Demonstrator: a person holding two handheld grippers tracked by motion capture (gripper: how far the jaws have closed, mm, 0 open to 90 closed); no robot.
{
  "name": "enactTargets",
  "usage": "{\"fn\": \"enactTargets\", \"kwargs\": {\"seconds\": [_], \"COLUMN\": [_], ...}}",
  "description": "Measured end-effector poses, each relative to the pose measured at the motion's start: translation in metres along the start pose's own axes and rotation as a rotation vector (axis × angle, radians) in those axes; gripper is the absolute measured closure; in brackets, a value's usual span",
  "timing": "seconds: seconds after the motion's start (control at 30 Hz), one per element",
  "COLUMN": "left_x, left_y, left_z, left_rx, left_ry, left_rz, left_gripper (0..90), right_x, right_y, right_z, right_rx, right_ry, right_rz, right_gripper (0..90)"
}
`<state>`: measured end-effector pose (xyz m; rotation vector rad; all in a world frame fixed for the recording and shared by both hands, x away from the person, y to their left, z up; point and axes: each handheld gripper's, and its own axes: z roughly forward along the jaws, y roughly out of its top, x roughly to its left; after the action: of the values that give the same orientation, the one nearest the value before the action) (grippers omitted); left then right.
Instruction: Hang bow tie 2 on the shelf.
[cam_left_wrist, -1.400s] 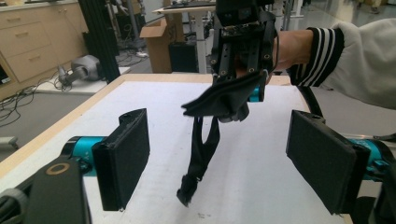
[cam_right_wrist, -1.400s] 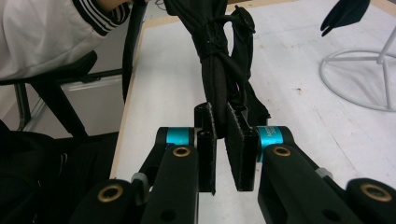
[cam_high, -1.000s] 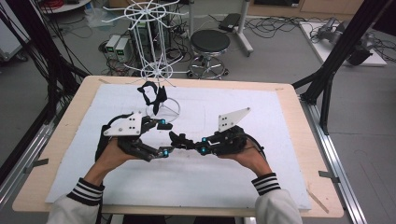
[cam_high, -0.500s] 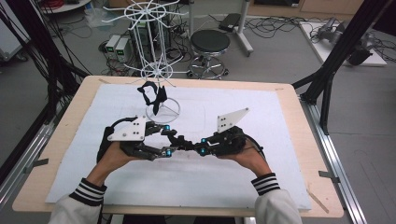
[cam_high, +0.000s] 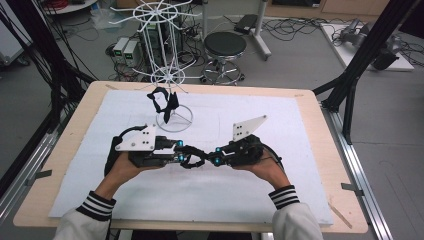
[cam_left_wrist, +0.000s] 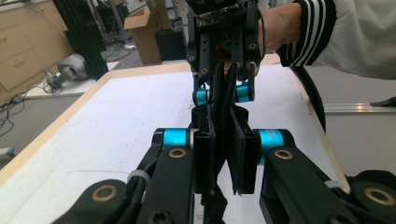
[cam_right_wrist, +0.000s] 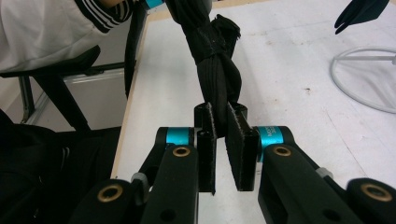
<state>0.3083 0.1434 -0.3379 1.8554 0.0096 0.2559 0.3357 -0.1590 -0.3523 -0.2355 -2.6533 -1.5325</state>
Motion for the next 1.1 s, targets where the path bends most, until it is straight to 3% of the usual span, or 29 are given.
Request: {"fn": "enactTargets", "kwargs": {"seconds": [0.17, 0.2, 0.23, 0.27, 0.3, 0.37, 0.4, 0.43, 0.87, 1.03, 1.1], "left_x": [0.000, 0.000, 0.000, 0.000, 0.000, 0.001, 0.001, 0.001, 0.003, 0.004, 0.005], "left_y": [0.001, 0.001, 0.001, 0.000, 0.000, -0.001, -0.001, -0.001, -0.002, -0.003, -0.004], "left_z": [-0.001, -0.001, -0.002, -0.003, -0.003, -0.004, -0.004, -0.004, -0.011, -0.022, -0.028], "left_rx": [-0.002, -0.007, -0.003, -0.004, -0.004, -0.006, -0.005, -0.009, -0.039, -0.041, -0.045], "left_ry": [0.005, 0.011, 0.017, 0.021, 0.024, 0.031, 0.033, 0.035, 0.059, 0.098, 0.127], "left_rz": [-0.004, -0.012, -0.013, -0.015, -0.016, -0.021, -0.018, -0.024, -0.048, -0.060, -0.075], "left_gripper": [82.1, 82.2, 82.5, 82.7, 82.7, 82.7, 82.7, 82.7, 82.6, 82.5, 82.5], "right_x": [0.000, 0.000, 0.002, 0.005, 0.008, 0.010, 0.010, 0.010, 0.012, 0.015, 0.018], "right_y": [0.000, 0.000, 0.000, 0.000, 0.000, 0.000, 0.000, 0.000, 0.000, -0.008, -0.014], "right_z": [0.000, 0.000, 0.000, 0.002, 0.003, 0.003, 0.003, 0.003, -0.006, -0.014, -0.017], "right_rx": [-0.009, -0.012, -0.025, -0.049, -0.051, -0.031, -0.026, -0.024, -0.064, -0.100, -0.108], "right_ry": [0.001, -0.007, -0.010, -0.052, -0.108, -0.131, -0.133, -0.148, -0.201, -0.269, -0.328], "right_rz": [-0.007, -0.018, -0.027, -0.056, -0.084, -0.118, -0.116, -0.117, -0.071, -0.041, -0.026], "right_gripper": [80.7, 73.7, 56.0, 30.7, 17.4, 9.8, 9.1, 2.9, 1.0, 1.0, 1.0]}}
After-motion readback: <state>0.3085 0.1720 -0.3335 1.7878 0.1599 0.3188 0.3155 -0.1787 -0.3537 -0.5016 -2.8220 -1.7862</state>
